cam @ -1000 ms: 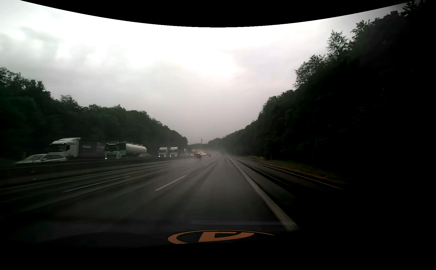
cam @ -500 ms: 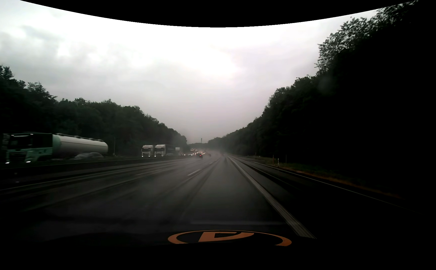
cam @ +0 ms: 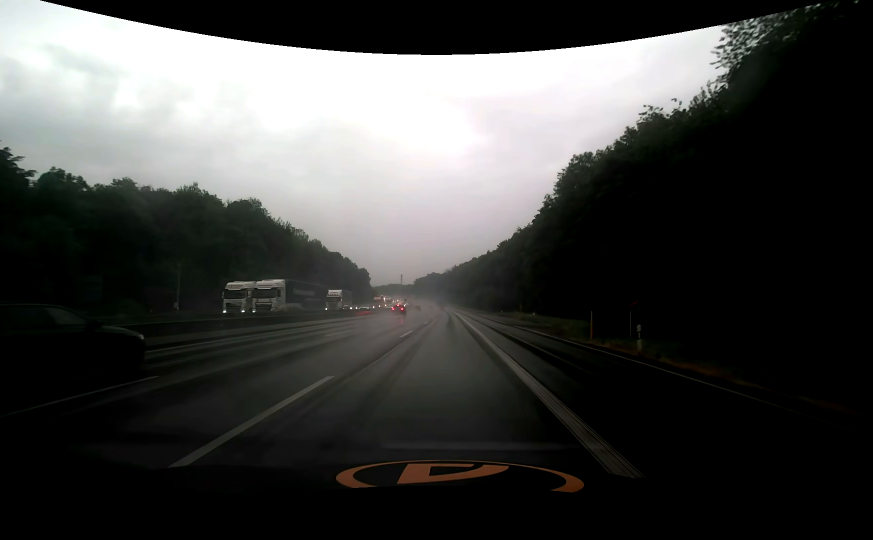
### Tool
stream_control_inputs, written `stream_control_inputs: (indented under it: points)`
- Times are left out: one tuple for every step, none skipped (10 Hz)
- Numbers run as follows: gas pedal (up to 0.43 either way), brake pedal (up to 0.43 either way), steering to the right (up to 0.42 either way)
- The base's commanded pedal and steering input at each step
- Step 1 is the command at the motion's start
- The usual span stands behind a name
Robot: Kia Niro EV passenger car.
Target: Follow the waypoints while adhering to traffic rules and regulations
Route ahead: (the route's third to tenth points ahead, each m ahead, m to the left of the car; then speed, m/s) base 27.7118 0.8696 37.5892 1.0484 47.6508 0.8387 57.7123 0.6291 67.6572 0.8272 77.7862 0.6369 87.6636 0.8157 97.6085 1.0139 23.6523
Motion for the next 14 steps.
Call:
stream_control_inputs:
  points:
    - [0.067,0.0,0.003]
    - [0.067,0.0,0.003]
    - [0.067,0.0,0.003]
    - [0.067,0.0,0.001]
    - [0.067,0.0,0.001]
    - [0.079,0.0,0.001]
    - [0.079,0.0,0.0]
    - [0.079,0.0,0.0]
    - [0.079,0.0,0.0]
    - [0.079,0.0,0.0]
    - [0.079,0.0,0.0]
    - [0.079,0.0,0.0]
    - [0.079,0.0,0.0]
    - [0.079,0.0,0.0]
